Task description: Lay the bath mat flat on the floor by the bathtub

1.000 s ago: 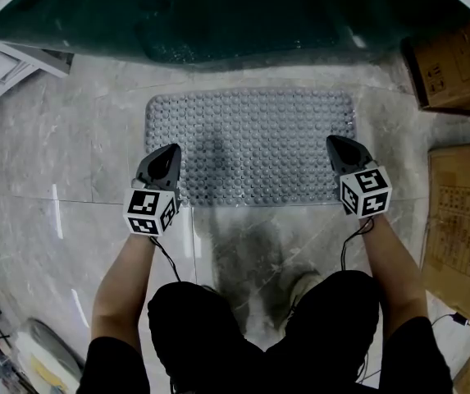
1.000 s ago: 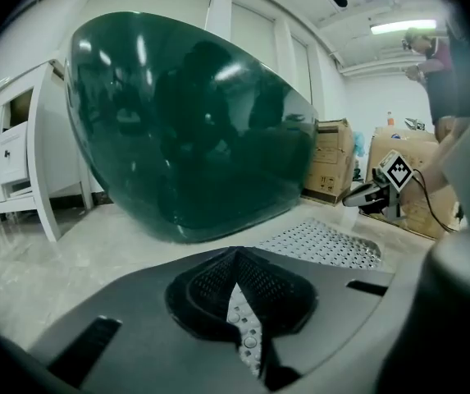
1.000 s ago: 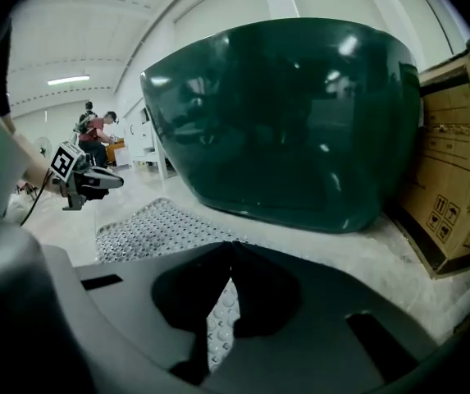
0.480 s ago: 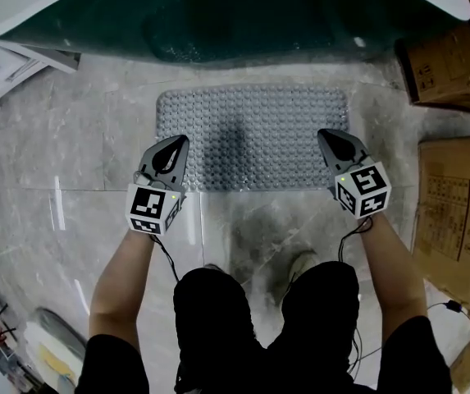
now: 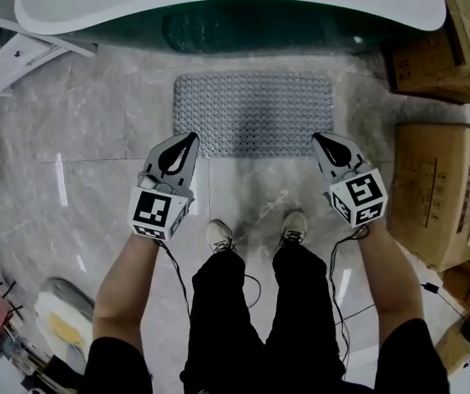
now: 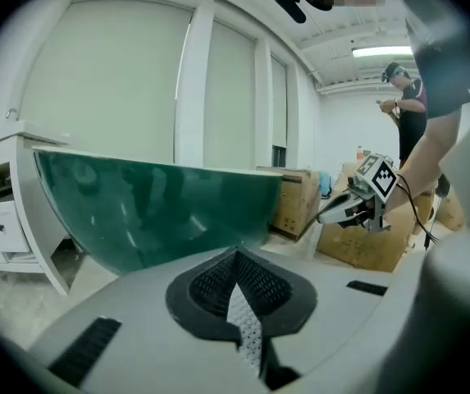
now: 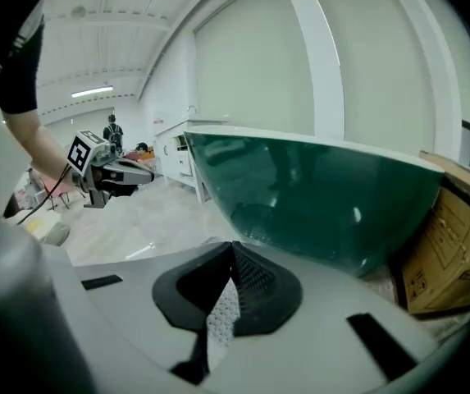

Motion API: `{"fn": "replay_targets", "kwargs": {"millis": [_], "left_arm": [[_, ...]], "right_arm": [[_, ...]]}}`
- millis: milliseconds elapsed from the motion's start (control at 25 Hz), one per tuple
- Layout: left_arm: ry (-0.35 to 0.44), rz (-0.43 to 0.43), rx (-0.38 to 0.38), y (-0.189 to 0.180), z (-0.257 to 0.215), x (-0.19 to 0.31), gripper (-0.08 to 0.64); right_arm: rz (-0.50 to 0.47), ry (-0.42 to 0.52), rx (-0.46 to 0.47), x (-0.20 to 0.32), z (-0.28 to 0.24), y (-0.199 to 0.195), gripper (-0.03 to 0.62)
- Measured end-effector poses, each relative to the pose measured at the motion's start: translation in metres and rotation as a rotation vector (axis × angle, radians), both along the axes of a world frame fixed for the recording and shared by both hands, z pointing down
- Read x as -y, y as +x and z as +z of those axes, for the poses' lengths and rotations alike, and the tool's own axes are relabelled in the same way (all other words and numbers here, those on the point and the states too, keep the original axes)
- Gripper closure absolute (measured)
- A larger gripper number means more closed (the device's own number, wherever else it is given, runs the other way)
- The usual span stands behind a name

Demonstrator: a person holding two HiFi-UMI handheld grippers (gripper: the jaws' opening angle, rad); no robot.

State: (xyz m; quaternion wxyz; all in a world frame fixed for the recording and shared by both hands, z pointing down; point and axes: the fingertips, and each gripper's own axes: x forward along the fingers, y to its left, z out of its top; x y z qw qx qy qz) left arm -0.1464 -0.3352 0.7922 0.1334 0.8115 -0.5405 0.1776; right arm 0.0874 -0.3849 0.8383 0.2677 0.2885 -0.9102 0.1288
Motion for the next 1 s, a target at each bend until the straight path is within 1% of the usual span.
{"fn": "replay_targets", "kwargs": {"millis": [80,160,280,440,520,640,800,880,1000], "left_arm": [[0.003,0.002,-0.011,0.002,-0.039,-0.009,0.545],[0.004,0.021,-0.005,0.006,-0.075,-0.019,0.545],[0.003,0.027,-0.017,0.005,-0.127,-0.030,0.545],[-0.003,-0.012,-0.079,0.007,-0.199,-0.046,0.545],[0.004,-0.021,-0.092,0.007,-0.234,-0.056,0.545],[0.021,-0.039,-0.108,0.000,-0.288,-0.071,0.545],[0.011,-0.070,-0.168,-0.002,-0.349,-0.094,0.545],[0.019,-0.070,-0.193,0.004,-0.377,-0.104,0.545],[0.046,-0.059,-0.205,0.009,-0.416,-0.120,0.545]], "right_arm": [[0.006,-0.007,0.005,-0.009,-0.039,-0.001,0.575],[0.015,-0.009,0.008,-0.019,-0.078,-0.002,0.575],[0.017,0.011,0.010,-0.027,-0.136,-0.011,0.575],[0.031,0.022,0.030,-0.040,-0.206,-0.020,0.575],[0.038,0.039,0.040,-0.048,-0.243,-0.024,0.575],[0.060,0.062,0.084,-0.056,-0.302,-0.036,0.575],[0.059,0.089,0.119,-0.077,-0.379,-0.048,0.575],[0.051,0.103,0.126,-0.088,-0.411,-0.049,0.575],[0.059,0.120,0.151,-0.103,-0.454,-0.051,0.575]]}}
